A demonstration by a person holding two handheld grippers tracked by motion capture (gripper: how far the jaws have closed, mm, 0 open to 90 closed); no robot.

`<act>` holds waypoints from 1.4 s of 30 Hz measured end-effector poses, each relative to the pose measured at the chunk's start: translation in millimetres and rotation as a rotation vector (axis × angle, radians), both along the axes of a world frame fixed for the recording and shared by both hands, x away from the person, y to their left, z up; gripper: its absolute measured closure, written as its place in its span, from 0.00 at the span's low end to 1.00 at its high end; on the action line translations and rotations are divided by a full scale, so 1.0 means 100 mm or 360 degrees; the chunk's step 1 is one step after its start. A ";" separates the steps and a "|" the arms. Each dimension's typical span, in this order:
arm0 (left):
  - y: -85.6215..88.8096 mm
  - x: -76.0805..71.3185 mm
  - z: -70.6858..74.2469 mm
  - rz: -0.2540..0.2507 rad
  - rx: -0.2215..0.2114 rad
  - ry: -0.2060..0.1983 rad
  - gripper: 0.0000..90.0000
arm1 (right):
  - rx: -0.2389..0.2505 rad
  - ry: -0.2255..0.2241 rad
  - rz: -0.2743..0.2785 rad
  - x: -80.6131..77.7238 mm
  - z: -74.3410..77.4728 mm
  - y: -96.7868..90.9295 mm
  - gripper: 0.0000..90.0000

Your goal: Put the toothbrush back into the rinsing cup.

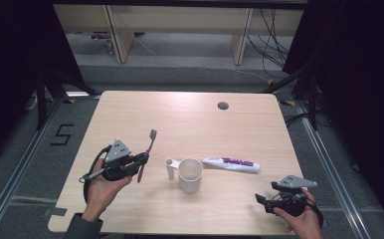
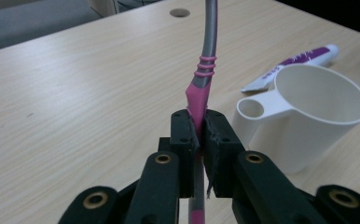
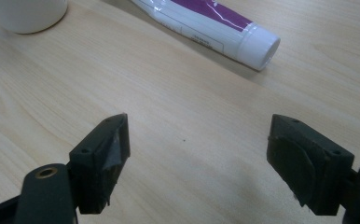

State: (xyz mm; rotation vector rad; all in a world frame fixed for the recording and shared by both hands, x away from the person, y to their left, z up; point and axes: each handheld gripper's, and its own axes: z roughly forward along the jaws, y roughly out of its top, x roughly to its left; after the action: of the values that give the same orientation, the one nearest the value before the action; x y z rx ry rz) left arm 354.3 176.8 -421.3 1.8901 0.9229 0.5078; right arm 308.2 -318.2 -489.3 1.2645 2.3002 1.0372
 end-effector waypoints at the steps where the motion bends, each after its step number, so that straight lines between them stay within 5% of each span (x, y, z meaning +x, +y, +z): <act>1: 0.00 0.00 0.00 0.0006 -0.0013 -0.0013 0.92 | 0.0000 0.0001 0.0001 0.00 0.00 0.00 0.25; 17: -0.13 0.02 0.07 -0.0008 -0.0298 -0.0174 0.92 | -0.0002 0.0002 -0.0002 0.00 0.00 0.00 0.25; 27: -0.32 0.11 0.23 -0.0024 -0.0319 -0.0200 0.91 | -0.0011 -0.0005 -0.0010 0.00 0.00 -0.01 0.25; 42: -0.55 0.24 0.25 -0.0069 -0.0350 -0.0226 0.91 | -0.0001 0.0001 -0.0001 0.01 0.00 -0.01 0.25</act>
State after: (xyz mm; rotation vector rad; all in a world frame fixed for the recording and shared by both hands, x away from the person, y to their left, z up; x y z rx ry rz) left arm 378.6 121.3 -396.1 1.6506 0.8083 0.4873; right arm 309.2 -319.1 -489.7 1.2654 2.3001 1.0360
